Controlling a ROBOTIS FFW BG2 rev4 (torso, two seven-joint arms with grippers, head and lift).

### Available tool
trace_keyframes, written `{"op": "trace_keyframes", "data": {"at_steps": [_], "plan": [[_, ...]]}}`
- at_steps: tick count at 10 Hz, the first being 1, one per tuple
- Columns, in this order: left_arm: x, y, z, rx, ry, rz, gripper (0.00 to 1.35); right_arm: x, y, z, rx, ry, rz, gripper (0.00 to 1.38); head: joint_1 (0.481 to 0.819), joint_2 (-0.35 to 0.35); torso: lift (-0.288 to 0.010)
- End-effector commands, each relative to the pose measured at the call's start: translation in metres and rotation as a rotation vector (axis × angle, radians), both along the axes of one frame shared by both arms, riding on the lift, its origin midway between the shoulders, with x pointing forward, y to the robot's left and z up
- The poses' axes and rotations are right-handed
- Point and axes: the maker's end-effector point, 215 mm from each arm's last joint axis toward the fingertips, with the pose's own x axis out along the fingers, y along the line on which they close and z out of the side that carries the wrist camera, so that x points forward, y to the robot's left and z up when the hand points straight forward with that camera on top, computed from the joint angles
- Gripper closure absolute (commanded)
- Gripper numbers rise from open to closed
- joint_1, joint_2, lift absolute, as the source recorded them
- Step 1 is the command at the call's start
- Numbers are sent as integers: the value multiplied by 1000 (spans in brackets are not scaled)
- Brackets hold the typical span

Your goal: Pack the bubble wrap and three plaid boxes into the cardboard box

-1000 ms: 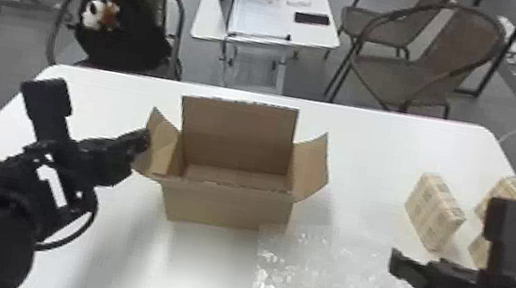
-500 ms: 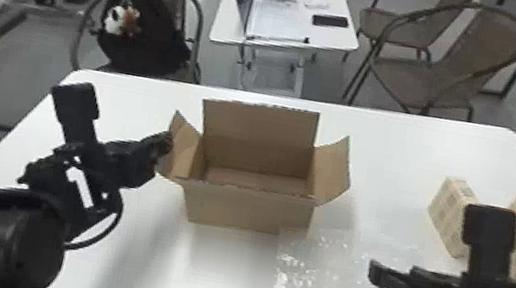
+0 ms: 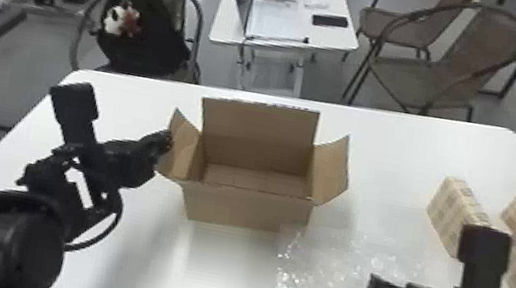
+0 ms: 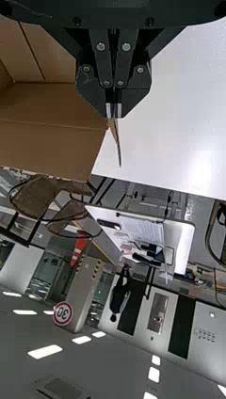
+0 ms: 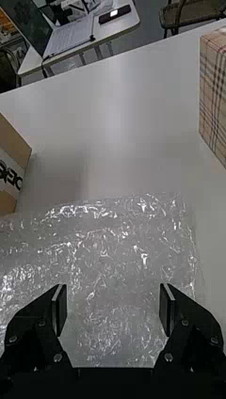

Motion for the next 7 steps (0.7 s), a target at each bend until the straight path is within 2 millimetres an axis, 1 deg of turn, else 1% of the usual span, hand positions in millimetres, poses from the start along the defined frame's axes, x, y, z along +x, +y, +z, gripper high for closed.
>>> {"op": "trace_keyframes", "data": {"at_steps": [1, 2, 3, 4, 5, 6, 7], "plan": [[-1, 0, -2, 0, 2, 1, 1213, 6, 16, -12, 21, 14, 18, 499, 695, 120, -132], [-1, -1, -3, 3, 5, 0, 1213, 10, 16, -8, 0, -3, 35, 789, 695, 129, -132], [-1, 1, -3, 7, 2, 4, 1213, 9, 17, -3, 7, -20, 30, 1125, 695, 138, -132], [-3, 3, -5, 8, 6, 7, 1213, 12, 18, 11, 34, -47, 4, 1122, 695, 139, -132], [-3, 3, -6, 13, 7, 9, 1213, 12, 23, 30, 94, -51, 6, 1151, 695, 140, -132], [-3, 3, -6, 17, 7, 9, 1213, 13, 21, 45, 112, -58, 12, 1173, 695, 144, -132], [-3, 4, -8, 22, 11, 10, 1213, 8, 22, 49, 151, -25, 4, 1174, 695, 146, -132]]}}
